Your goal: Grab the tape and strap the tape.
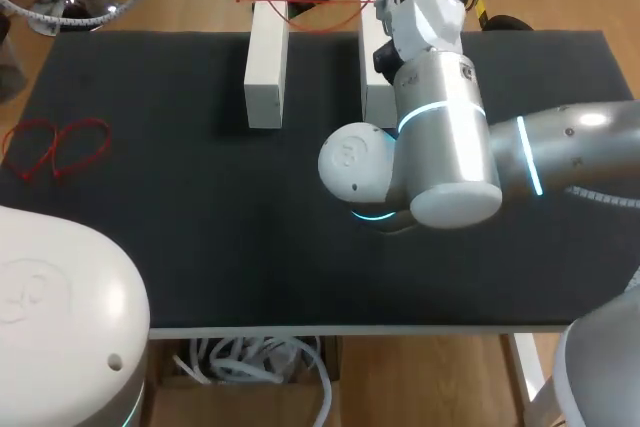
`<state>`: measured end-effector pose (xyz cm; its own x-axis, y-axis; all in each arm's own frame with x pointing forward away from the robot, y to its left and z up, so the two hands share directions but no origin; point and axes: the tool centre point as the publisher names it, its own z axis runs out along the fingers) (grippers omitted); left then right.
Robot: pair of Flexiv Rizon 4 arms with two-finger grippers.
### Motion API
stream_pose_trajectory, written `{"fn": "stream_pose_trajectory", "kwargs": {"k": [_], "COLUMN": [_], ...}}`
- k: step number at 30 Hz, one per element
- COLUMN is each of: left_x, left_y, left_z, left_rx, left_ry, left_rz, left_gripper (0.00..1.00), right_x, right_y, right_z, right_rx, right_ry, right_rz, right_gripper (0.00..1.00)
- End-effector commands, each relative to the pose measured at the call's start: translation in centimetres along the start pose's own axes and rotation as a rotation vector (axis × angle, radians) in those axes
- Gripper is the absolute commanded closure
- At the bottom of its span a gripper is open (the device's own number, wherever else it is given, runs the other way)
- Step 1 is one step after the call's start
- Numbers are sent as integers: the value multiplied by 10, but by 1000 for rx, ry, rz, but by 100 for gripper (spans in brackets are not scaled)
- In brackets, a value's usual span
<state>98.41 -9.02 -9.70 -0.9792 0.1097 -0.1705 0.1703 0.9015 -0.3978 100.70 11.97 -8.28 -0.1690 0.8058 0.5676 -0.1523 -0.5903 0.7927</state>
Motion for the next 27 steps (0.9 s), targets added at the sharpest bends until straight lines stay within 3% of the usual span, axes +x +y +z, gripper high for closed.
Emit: {"fn": "stream_pose_trajectory", "kwargs": {"k": [1, 13, 23, 27], "left_x": [-1, -1, -1, -1], "left_y": [-1, -1, -1, -1], "left_z": [0, 0, 0, 0], "left_rx": [-5, -5, -5, -5], "left_ry": [3, 3, 3, 3], "left_rz": [-1, -1, -1, -1], "left_gripper": [100, 100, 100, 100], "right_x": [9, 22, 26, 29], "right_y": [9, 13, -1, -4], "right_z": [2, 11, 14, 16], "right_rx": [11, -41, -14, -21], "right_ry": [34, 100, 94, 95], "right_rz": [-250, -601, -787, -809], "right_gripper": [100, 100, 100, 100]}}
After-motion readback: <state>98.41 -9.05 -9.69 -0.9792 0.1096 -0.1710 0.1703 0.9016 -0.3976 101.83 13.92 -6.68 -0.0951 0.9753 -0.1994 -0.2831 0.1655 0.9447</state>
